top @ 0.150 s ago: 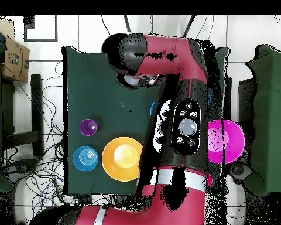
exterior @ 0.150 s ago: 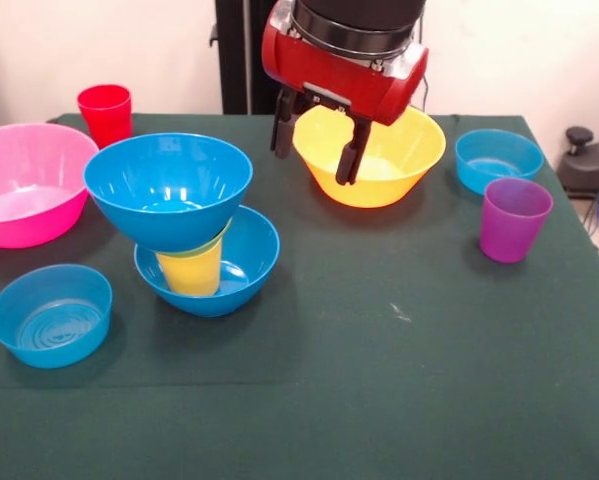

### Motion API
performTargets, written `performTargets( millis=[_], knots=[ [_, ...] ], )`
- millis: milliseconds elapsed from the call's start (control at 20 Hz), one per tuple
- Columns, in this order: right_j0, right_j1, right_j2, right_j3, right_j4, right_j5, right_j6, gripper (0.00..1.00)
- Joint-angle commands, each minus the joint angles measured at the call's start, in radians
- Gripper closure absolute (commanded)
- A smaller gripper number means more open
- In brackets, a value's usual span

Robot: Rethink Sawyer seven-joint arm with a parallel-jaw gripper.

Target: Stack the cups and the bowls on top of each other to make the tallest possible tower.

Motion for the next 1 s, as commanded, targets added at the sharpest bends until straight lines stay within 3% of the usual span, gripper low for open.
performTargets(
  millis=[50, 250, 550, 1000],
  knots=[
    [0.026, 0.006, 0.024, -0.003, 0.016, 0.02, 0.153, 0.0],
    [0.047, 0.009, 0.014, -0.037, 0.031, 0.069, 0.175, 0.0],
    [0.128, 0.04, -0.011, -0.065, 0.082, 0.057, 0.292, 0.0],
    [0.193, 0.086, -0.048, -0.1, 0.131, 0.056, 0.36, 0.0]
  ],
)
